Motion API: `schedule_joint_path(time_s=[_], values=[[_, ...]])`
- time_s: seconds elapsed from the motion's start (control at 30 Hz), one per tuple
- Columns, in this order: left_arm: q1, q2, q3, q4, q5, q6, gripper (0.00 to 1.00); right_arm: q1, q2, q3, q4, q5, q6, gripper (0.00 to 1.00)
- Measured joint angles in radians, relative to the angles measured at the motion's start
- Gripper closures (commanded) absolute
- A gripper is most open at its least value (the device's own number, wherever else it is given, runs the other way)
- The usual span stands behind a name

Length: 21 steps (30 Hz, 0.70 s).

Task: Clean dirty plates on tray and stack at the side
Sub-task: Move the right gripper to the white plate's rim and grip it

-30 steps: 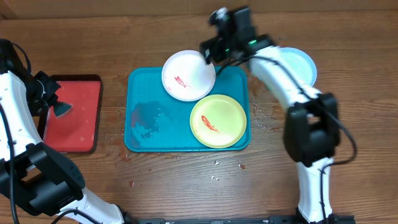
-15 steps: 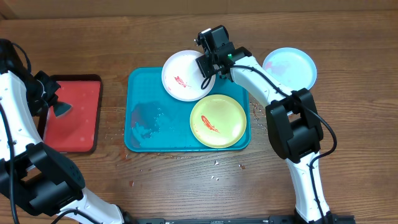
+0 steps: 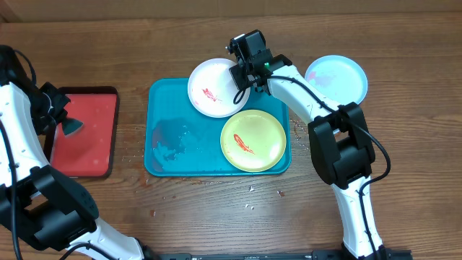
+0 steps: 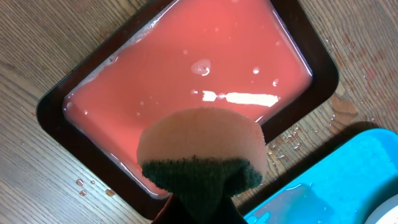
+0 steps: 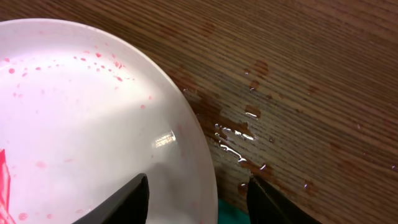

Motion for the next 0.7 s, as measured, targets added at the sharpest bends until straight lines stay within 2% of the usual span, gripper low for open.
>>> schedule_joint_path(time_s=[0.1, 0.17, 0.4, 0.43, 0.53, 0.63, 0.7], values=[[0.000, 0.000, 0.000, 0.000, 0.000, 0.000, 0.96, 0.000, 0.000, 0.000, 0.001, -0.011, 0.000, 0.50], [0.000, 0.000, 0.000, 0.000, 0.000, 0.000, 0.96, 0.000, 0.000, 0.000, 0.000, -0.013, 0.000, 0.44], [-0.002, 0.000, 0.000, -0.001, 0.000, 0.000, 0.96, 0.000, 0.014, 0.000, 0.002, -0.027, 0.000, 0.45], [-0.002, 0.000, 0.000, -0.001, 0.000, 0.000, 0.96, 0.000, 0.021, 0.000, 0.002, -0.033, 0.001, 0.48], [-0.002, 0.000, 0.000, -0.001, 0.001, 0.000, 0.96, 0.000, 0.033, 0.000, 0.008, -0.051, 0.006, 0.64], [-0.002, 0.000, 0.000, 0.000, 0.008, 0.000, 0.96, 0.001, 0.033, 0.000, 0.010, -0.059, 0.012, 0.68], [-0.002, 0.000, 0.000, 0.000, 0.008, 0.000, 0.96, 0.001, 0.033, 0.000, 0.009, -0.061, 0.017, 0.81]])
